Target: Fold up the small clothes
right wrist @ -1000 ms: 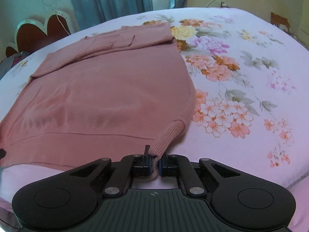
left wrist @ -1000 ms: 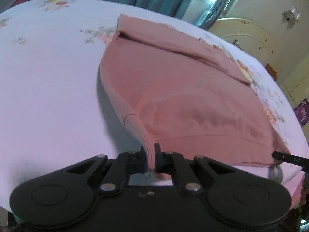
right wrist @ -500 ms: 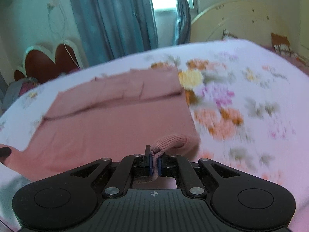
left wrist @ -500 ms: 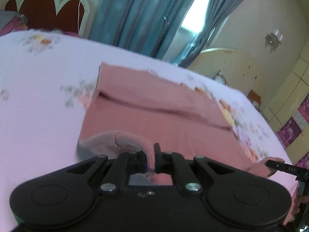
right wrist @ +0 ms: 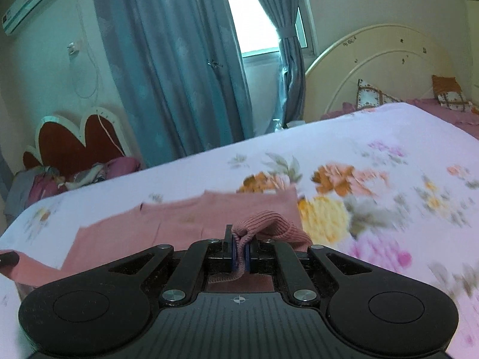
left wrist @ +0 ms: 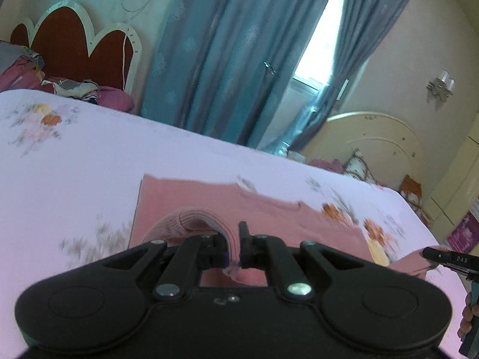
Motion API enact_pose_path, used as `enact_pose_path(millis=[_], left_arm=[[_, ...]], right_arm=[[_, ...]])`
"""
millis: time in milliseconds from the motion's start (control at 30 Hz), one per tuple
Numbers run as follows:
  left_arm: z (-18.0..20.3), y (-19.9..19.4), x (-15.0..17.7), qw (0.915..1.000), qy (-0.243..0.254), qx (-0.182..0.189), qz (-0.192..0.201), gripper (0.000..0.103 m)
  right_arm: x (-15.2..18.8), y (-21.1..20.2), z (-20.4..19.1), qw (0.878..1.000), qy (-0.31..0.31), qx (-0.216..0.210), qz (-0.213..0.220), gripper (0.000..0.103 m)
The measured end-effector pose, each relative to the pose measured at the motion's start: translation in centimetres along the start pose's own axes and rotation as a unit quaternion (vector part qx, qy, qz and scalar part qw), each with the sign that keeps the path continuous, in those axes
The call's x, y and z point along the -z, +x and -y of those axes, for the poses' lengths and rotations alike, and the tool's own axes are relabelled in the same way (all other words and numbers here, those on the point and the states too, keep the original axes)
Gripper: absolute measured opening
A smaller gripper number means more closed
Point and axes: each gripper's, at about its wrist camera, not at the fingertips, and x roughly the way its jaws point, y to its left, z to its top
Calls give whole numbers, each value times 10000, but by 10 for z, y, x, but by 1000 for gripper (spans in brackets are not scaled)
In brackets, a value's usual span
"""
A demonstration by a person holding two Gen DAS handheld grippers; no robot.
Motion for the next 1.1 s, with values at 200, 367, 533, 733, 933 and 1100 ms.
enact_pose_path(millis=[200, 367, 533, 733, 933, 1100], left_arm=[[-8, 67, -33, 9995, -117, -306, -40, 5], [-17, 121, -37, 9976, -63, -592, -352, 5], [-22, 161, -26, 9932, 140, -914, -708, 6], [-35, 173, -28, 9905, 131, -1140, -756, 41], [-49, 153, -38, 9941, 355, -891, -508, 69], [-45, 173, -35, 9897, 824, -841, -812, 68]], right_arm=[[-28, 77, 6, 9997, 175, 10, -157, 4], [-30, 141, 19, 9970, 515, 62, -580, 4], [-24, 183, 33, 9936, 677, 150, -896, 5], [-23, 201, 46, 9910, 781, -15, -1087, 14], [-34, 196, 51, 9962, 355, -85, -792, 68], [-30, 210, 54, 9957, -68, -165, -912, 68]])
